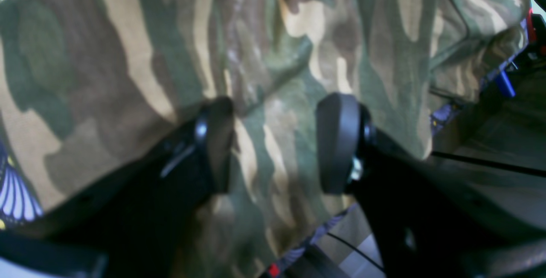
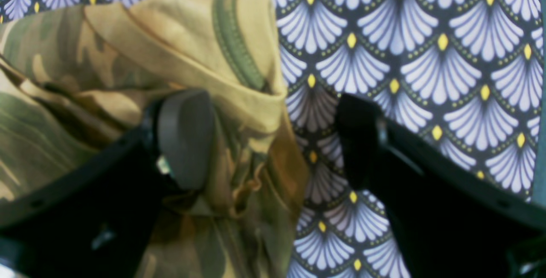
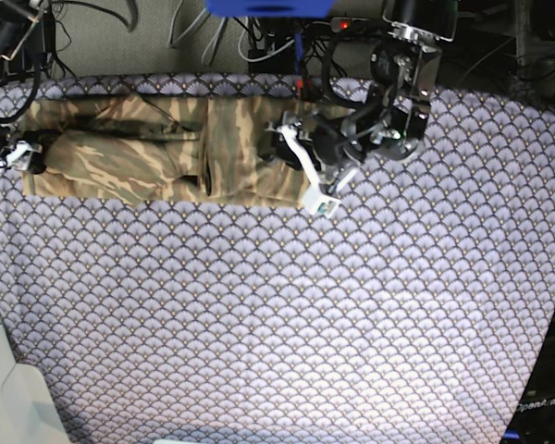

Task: Fold the T-shirt properly
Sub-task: 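Grasp the strip end with the right gripper and fold it toward the left gripper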

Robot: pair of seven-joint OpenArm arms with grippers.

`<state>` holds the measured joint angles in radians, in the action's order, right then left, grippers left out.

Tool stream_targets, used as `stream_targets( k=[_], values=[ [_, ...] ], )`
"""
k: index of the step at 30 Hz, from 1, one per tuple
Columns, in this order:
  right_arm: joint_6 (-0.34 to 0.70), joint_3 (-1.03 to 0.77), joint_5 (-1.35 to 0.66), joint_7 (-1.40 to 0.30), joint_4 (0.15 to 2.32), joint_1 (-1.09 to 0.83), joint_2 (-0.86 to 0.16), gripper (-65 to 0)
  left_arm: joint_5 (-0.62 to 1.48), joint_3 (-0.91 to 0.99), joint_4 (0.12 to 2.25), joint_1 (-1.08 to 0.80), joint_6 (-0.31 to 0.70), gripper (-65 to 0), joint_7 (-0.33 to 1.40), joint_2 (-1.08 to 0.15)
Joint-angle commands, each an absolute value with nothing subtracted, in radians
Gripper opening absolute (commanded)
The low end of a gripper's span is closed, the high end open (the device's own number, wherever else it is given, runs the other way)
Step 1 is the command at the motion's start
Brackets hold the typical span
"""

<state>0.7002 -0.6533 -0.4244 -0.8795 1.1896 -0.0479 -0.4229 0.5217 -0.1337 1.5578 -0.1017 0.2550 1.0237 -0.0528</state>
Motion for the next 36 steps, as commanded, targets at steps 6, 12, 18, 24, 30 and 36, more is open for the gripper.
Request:
stream_targets(
  k=[6,12,18,24,30,36],
  values=[
    [0.698,-0.657,-0.426,-0.952,1.198,-0.044,-0.414,-18.6,0.504,-0.136,1.566,-0.099,0.245,-33.3,1.059,-0.054],
    [0.698,-0.656,-0.426,-0.967,1.199,-0.028,-0.392,-28.0,0.504,-0.136,1.564,-0.085,0.245,-33.3,1.061,-0.056],
    [0.698,-0.654,-0.426,-1.003,1.201,-0.024,-0.389,-44.7,0.504,-0.136,1.566,-0.085,0.245,-33.3,1.063,-0.056],
    [0.698,-0.654,-0.426,-1.001,1.274,-0.035,-0.387,-55.1,0.504,-0.134,1.566,-0.085,0.245,-33.3,1.063,-0.056],
    [0.698,-0.653,-0.421,-1.003,1.415,-0.036,-0.374,-63.1,0.504,-0.134,1.566,-0.077,0.245,-33.3,1.063,-0.056],
    [0.698,-0.653,-0.42,-1.003,1.457,-0.036,-0.374,-65.0,0.504,-0.134,1.566,-0.076,0.245,-33.3,1.063,-0.056]
  ],
)
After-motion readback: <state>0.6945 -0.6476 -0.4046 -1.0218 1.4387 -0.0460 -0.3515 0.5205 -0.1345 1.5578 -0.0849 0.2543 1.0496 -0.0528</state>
